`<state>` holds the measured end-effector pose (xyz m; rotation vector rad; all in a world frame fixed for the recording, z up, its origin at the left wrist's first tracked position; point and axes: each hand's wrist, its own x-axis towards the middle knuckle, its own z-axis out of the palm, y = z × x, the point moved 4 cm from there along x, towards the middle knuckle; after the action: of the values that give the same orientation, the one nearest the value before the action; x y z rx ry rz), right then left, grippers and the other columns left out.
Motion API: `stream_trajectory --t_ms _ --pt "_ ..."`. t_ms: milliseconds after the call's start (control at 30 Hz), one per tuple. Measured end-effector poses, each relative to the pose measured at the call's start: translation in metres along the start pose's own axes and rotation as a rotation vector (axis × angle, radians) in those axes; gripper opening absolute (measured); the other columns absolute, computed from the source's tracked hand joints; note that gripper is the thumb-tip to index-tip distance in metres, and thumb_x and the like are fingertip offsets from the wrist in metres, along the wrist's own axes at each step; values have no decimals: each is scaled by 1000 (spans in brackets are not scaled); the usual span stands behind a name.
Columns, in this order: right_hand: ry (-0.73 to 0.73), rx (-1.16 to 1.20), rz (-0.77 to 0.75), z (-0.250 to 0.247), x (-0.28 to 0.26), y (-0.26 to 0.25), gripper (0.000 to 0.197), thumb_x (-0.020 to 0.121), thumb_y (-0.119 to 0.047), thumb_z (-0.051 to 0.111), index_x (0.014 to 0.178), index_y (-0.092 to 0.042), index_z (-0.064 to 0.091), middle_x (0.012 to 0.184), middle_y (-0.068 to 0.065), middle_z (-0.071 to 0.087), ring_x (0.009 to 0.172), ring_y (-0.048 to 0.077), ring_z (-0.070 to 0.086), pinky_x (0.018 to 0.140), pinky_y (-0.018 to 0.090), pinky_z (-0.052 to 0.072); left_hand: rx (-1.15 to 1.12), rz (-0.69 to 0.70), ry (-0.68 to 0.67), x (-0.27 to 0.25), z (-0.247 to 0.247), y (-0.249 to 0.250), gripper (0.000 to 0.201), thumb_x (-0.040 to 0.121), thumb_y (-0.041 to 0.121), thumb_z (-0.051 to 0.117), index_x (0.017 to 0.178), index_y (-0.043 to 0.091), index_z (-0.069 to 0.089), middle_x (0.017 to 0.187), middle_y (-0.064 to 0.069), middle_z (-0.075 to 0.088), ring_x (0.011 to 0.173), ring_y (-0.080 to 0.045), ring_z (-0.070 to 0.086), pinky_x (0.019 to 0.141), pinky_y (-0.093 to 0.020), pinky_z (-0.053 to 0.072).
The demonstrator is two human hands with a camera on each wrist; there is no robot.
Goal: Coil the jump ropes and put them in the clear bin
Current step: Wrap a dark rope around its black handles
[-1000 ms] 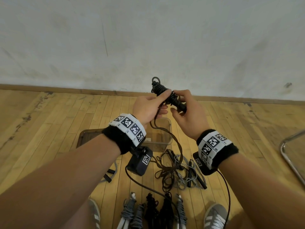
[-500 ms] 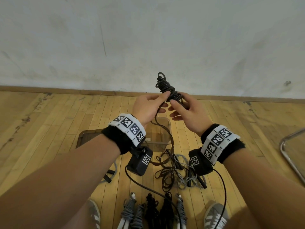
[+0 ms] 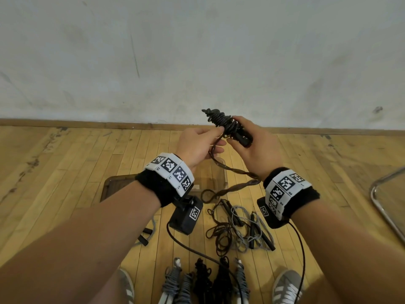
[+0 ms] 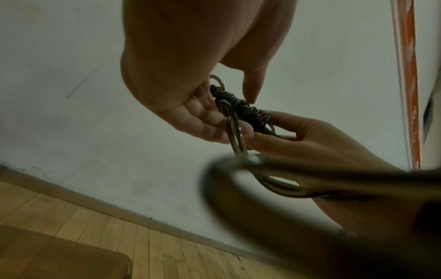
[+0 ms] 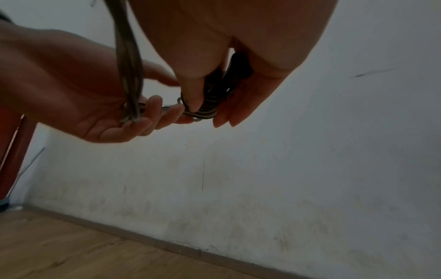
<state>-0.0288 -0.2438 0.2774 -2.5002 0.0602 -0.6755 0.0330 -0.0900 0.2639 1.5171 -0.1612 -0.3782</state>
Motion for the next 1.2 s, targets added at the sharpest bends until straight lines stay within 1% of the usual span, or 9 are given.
stream_trajectory --t_ms 200,333,400,500,633,767,900,1067,1200 --pt "-24 -31 -48 8 -6 -4 61 90 -33 73 146 -30 47 119 -3 68 104 17 65 85 35 56 40 40 53 2 -4 -1 35 90 47 75 95 13 78 81 -6 79 64 -12 71 69 -29 59" --pt "-98 334 86 7 -7 -5 55 92 -34 72 141 -33 47 114 -9 69 95 12 72 86 33 60 21 26 27 4 -6 -1 32 91 42 76 93 11 80 84 -7 79 63 -10 68 77 -32 58" --pt "-199 608 246 8 -6 -5 53 98 -27 66 145 -30 42 108 4 73 83 23 76 82 41 63 17 36 16 4 -7 0 30 91 41 75 98 12 81 85 -5 79 66 -9 68 78 -31 58" --pt "-297 773 347 10 -5 -3 51 103 -23 59 150 -24 40 101 13 76 81 31 76 77 40 63 38 53 13 3 -7 -1 29 92 41 74 101 14 81 82 1 77 69 -8 68 73 -28 56" --pt "-281 684 290 11 -2 0 53 102 -22 60 150 -16 40 90 8 73 70 22 74 73 35 64 77 17 21 4 -9 -4 36 90 49 74 101 15 80 83 0 78 67 -8 71 66 -25 53" --pt "-203 450 178 10 -2 5 48 100 -31 63 143 -22 44 92 1 72 70 16 74 80 48 62 155 -24 96 6 -13 -4 37 85 55 77 92 18 77 76 0 78 63 -10 72 62 -24 57" --pt "-156 252 98 10 -3 4 46 100 -38 61 140 -31 41 94 -4 71 71 10 72 76 45 61 162 -19 118 6 -14 -5 33 86 48 79 88 16 76 70 0 76 58 -8 68 63 -26 59" --pt "-116 25 11 12 -4 0 50 99 -36 61 144 -30 38 100 -1 71 76 16 67 66 40 59 99 -24 125 5 -12 -5 18 88 26 82 88 10 74 68 -3 74 54 -6 66 60 -25 59" --pt "-74 28 -12 13 -3 -5 51 98 -28 65 141 -31 38 107 2 71 84 19 68 69 36 59 51 -14 115 2 -9 -5 15 91 23 77 95 9 74 79 -6 79 65 -11 73 65 -25 61"
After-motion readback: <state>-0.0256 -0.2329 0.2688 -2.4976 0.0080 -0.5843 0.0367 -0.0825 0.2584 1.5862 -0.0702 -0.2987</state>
